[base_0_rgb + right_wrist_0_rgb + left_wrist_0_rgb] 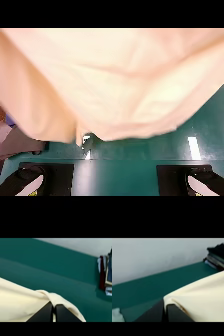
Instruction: Fold the shirts.
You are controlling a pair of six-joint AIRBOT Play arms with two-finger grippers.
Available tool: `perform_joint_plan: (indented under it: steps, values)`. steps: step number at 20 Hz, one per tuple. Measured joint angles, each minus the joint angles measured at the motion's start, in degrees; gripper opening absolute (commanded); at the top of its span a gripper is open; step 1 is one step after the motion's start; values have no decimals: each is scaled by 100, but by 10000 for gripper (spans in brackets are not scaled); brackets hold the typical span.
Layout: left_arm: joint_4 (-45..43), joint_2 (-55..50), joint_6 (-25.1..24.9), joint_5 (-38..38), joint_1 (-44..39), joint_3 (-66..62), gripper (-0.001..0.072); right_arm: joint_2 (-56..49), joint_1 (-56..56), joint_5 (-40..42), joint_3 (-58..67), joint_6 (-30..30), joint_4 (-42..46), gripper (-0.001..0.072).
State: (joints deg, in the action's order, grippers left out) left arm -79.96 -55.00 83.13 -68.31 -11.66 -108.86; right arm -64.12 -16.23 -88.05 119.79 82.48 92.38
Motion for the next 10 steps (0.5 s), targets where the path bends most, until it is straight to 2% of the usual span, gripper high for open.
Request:
perform_joint_plan:
  steps: [5, 10]
  values:
    - [-142, -1440, 74, -413, 0, 1401, 25, -1628, 4, -483, -852, -39, 79, 16]
    - [-131, -3060, 85, 304, 4, 1818, 26, -3110, 260, 160, -1495, -238, -422, 16]
